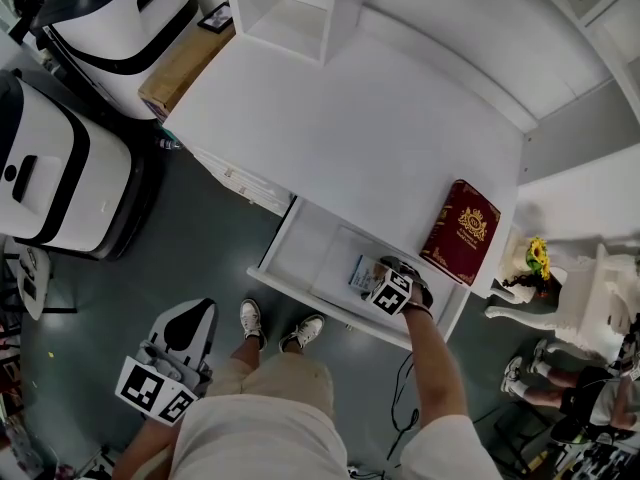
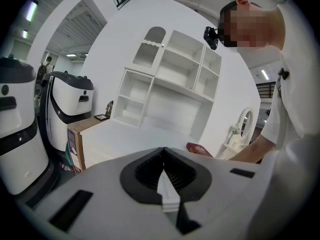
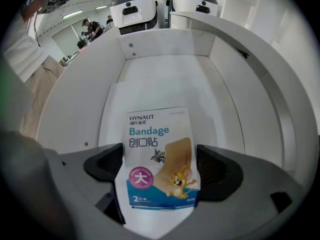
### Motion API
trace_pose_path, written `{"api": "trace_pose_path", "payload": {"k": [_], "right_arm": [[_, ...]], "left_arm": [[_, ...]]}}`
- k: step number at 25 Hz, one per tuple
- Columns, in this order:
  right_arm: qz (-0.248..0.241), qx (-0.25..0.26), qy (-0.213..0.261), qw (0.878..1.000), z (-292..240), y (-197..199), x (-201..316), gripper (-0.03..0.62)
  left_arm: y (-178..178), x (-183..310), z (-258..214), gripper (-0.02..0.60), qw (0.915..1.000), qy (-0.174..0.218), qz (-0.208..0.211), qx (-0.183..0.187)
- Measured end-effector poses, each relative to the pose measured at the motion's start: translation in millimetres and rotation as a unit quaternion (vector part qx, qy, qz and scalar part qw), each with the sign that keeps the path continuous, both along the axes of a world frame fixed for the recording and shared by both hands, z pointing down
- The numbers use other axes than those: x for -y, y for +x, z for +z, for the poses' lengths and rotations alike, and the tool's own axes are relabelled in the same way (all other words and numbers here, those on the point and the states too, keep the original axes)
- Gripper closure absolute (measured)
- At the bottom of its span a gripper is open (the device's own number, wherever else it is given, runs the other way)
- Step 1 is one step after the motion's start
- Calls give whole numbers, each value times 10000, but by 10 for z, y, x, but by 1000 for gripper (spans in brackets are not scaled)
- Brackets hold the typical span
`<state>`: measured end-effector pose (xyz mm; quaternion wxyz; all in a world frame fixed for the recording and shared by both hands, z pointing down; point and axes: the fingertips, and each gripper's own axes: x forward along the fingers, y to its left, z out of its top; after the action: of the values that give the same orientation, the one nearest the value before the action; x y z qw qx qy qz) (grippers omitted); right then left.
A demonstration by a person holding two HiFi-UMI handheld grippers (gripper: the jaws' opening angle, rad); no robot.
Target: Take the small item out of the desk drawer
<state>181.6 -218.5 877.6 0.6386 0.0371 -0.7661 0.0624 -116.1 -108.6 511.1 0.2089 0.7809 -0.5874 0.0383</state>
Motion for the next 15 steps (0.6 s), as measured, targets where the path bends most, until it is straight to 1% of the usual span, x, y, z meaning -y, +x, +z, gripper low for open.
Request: {"api": "trace_pose_path", "payload": {"k": [3,8,12,15], "right_arm": [[6,10,-34,10000,-8,5,-58,136],[3,69,11,10000,-12,14,-176,155],[77,23,109,9999,-27,19,-229,161],[41,-21,128,9999,-10,47,-300,161]], "left_arm": [[57,-20,4,566,10000,15,30,-8],[110,-60,-42,566,9999,86,76,-6],[107,-103,-73,566,9999,119,90,-19],[120,-113,-84,566,9998,153,116,-42]]}}
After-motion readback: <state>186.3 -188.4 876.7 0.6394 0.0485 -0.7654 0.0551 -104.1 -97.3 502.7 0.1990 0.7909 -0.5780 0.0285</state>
